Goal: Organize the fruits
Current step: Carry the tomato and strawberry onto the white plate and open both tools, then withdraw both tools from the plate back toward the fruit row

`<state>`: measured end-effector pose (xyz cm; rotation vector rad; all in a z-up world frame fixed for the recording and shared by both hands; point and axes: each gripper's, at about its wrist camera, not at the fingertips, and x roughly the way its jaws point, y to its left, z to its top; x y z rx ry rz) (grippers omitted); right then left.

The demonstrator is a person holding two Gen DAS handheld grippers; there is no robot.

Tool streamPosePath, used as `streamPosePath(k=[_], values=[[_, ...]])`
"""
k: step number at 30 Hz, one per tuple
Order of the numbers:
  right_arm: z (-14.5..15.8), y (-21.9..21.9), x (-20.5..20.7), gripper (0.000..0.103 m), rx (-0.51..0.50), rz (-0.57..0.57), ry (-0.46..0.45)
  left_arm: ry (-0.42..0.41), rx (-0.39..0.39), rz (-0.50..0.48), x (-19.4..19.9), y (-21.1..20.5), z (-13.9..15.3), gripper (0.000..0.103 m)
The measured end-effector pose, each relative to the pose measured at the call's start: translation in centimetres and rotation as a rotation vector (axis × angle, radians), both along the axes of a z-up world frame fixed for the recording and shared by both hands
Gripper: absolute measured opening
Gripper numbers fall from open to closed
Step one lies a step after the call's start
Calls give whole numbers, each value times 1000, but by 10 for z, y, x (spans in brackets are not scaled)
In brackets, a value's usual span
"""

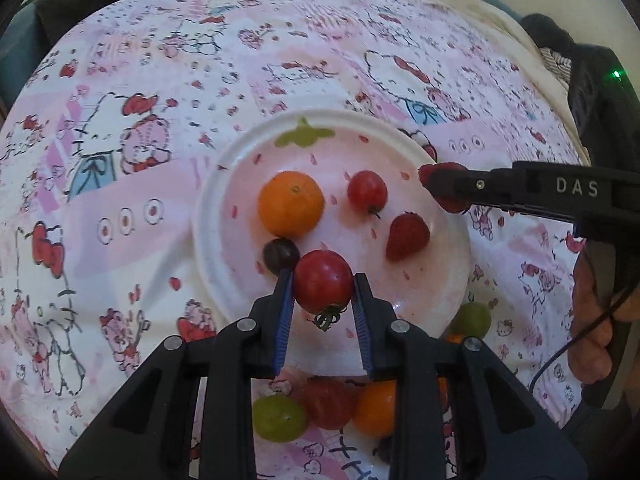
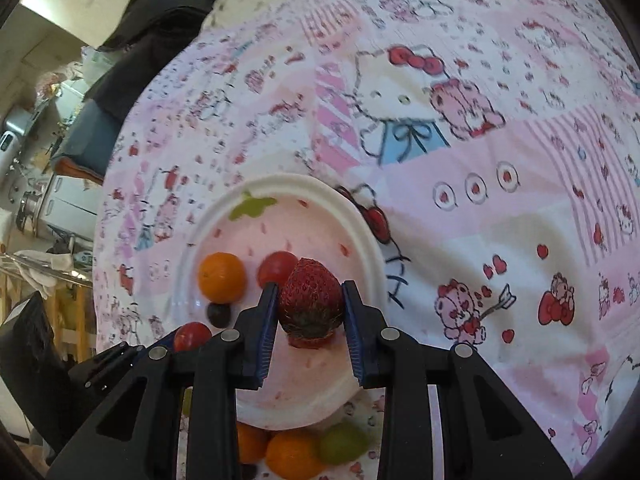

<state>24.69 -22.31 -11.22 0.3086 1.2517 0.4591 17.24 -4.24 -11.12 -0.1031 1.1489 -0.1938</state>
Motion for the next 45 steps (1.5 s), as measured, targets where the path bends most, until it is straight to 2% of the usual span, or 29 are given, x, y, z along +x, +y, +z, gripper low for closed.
streamPosePath(k=[5,12,13,14,16,17,18,25,31,35,45], values=[[-5,-8,2,33,14,-24,25,14,-23,8,1,1,-3,26],[-5,-9,3,36,25,-45,33,11,23,-9,-1,-4,-3,28],[-3,-9,3,36,26,-44,28,28,22,-12,0,-5,-4,38],[-1,-9,3,36,30,-42,21,40,15,-13,0,-6,-4,53],[3,-8,3,48,31,-42,15,23,-8,-17,-3,-5,0,63],[6,-8,3,66,26,-46,5,9,-23,-24,-4,-6,2,63],[9,-7,1,72,22,-51,-10,2,-26,-33,-5,-6,5,63],[22,1,0,72,-1,-18,-51,-6,-20,-2,-5,-1,11,63],[38,6,-11,72,0,8,-96,-8,25,36,-10,7,19,63],[43,4,-19,72,-1,1,-96,-50,47,66,-17,14,29,63],[75,-14,-50,72,20,-52,-144,-114,25,91,-34,16,58,63]])
